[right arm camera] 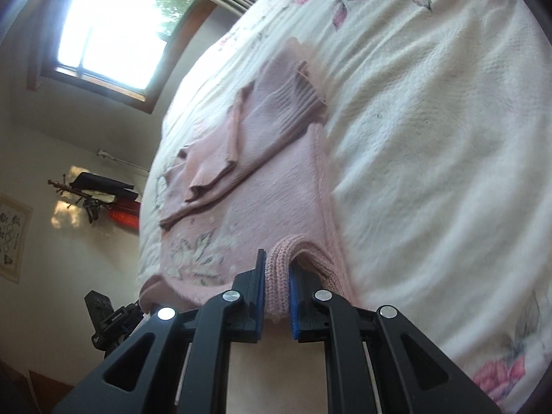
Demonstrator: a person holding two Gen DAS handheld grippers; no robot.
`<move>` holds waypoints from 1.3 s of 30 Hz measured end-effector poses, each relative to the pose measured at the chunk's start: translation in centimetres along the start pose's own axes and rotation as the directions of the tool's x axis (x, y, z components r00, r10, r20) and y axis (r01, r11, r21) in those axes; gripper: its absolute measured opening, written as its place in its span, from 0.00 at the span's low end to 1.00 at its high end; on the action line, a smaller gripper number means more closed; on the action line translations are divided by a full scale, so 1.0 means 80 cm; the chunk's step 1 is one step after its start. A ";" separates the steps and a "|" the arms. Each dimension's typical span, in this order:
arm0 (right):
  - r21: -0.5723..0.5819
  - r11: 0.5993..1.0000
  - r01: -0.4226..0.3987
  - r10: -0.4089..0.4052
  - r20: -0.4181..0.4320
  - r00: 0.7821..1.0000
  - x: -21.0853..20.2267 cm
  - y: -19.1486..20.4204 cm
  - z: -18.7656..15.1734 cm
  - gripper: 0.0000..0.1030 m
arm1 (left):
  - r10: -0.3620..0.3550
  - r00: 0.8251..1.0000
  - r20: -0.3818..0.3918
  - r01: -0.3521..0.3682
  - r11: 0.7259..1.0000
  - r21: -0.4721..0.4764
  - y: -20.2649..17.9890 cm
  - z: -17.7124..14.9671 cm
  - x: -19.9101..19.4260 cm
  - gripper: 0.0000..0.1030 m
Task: Fold small clothes
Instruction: 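Fold the held hem up toward the collar and open both tools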
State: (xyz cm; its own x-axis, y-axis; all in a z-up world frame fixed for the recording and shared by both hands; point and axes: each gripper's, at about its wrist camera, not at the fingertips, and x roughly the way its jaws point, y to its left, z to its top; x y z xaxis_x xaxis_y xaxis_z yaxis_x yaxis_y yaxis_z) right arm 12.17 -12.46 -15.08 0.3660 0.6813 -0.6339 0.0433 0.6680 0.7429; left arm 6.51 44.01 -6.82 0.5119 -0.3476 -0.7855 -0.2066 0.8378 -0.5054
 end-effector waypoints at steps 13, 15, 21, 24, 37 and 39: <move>0.045 0.997 0.065 -0.062 -0.062 0.996 0.042 -0.015 0.026 0.12 | -0.099 0.995 -0.035 0.095 0.991 -0.097 0.025 0.026 0.013 0.15; 0.031 0.997 0.074 -0.072 -0.064 0.995 0.037 -0.013 0.024 0.15 | -0.124 0.992 -0.005 0.122 0.984 -0.127 0.030 0.025 -0.001 0.22; 0.006 0.992 0.122 -0.122 -0.047 0.991 0.025 -0.002 0.019 0.32 | -0.052 0.994 0.097 0.059 0.996 -0.067 0.030 0.031 -0.050 0.38; -0.035 0.976 0.216 -0.215 0.032 0.976 0.008 0.005 0.021 0.59 | -0.012 0.996 0.084 0.009 0.999 0.034 0.012 0.032 -0.048 0.40; -0.135 0.962 0.236 -0.230 0.058 0.972 -0.013 0.019 0.004 0.59 | 0.190 0.980 0.055 -0.198 0.927 0.320 -0.036 0.030 0.027 0.45; -0.145 0.961 0.237 -0.231 0.059 0.971 -0.014 0.020 0.005 0.59 | 0.207 0.977 0.054 -0.213 0.918 0.334 -0.037 0.030 0.032 0.38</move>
State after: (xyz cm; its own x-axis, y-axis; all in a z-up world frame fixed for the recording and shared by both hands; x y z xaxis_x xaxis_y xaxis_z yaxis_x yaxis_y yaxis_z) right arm 12.19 -12.26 -13.09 0.4000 0.4898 -0.7746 -0.0061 0.8466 0.5322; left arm 10.41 41.63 -6.46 0.5026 -0.1434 -0.8525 -0.0204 0.9839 -0.1776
